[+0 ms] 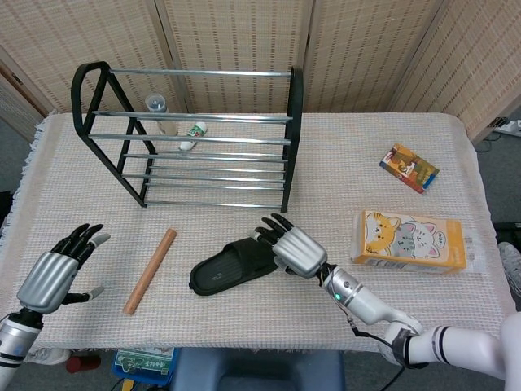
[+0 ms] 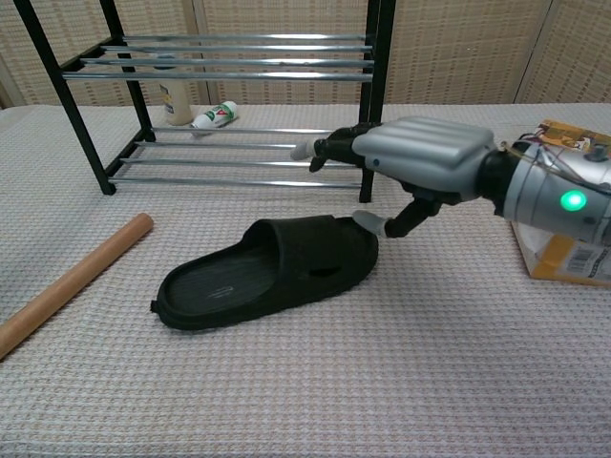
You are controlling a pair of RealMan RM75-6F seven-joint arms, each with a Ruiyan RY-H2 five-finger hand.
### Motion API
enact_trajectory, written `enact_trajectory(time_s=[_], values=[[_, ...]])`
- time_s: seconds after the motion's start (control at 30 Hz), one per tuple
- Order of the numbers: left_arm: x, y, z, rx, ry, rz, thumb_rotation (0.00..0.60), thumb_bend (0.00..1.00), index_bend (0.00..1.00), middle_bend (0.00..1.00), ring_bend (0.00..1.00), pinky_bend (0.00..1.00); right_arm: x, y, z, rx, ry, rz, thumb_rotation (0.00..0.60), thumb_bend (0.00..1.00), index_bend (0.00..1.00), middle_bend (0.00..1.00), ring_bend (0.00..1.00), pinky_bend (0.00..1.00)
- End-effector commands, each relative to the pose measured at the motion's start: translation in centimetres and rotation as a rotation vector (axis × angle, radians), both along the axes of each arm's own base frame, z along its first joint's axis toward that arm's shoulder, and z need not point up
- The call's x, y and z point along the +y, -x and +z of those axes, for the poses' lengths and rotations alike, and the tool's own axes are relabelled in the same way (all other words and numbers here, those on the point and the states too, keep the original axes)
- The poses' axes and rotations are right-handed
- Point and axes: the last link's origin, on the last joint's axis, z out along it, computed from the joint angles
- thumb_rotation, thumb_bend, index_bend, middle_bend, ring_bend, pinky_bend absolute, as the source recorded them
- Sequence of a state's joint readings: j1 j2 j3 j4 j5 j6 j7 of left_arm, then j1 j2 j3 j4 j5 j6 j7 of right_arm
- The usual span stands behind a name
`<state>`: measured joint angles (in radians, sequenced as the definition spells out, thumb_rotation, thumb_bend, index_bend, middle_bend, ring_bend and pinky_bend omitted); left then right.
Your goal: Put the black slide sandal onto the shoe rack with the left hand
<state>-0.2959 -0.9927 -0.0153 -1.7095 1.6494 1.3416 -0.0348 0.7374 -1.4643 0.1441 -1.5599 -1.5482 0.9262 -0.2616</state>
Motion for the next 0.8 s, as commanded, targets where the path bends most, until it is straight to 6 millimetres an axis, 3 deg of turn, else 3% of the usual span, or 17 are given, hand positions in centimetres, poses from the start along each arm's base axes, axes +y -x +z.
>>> enact_trajectory(time_s=[0.03,0.2,0.37,0.57,0.8], values=[[1.1,-1.1,-1.0,0.013,0.048,-0.054,0.600,0.17,0.16,0.09,0.00,0.25,2.2,1.4,5.7,-0.040,0.099,0.022,0.600,0.50,0.00,0.13,0.09,0.06],[3.0,-3.0,-3.2,0.044,0.125,-0.126,0.600,0.17,0.18,0.10,0.00,0.25,3.9,3.6,10.5,-0.045,0.199,-0.015,0.600,0.52,0.00,0.13,0.09,0.06],[4.6,-4.6,-6.0,0.086,0.212,-0.141,0.600,0.17,0.19,0.11,0.00,0.25,5.3,5.8,13.1,-0.047,0.264,-0.064,0.600,0.55,0.00,0.13,0.09,0.06],[5.8,-6.1,-9.1,0.121,0.298,-0.148,0.600,0.17,0.18,0.12,0.00,0.25,6.9,7.7,14.7,-0.053,0.309,-0.097,0.600,0.55,0.00,0.14,0.09,0.06],[5.9,-6.8,-11.7,0.180,0.376,-0.144,0.600,0.17,0.17,0.12,0.00,0.25,7.9,8.9,14.9,-0.071,0.311,-0.132,0.600,0.55,0.00,0.14,0.09,0.06]])
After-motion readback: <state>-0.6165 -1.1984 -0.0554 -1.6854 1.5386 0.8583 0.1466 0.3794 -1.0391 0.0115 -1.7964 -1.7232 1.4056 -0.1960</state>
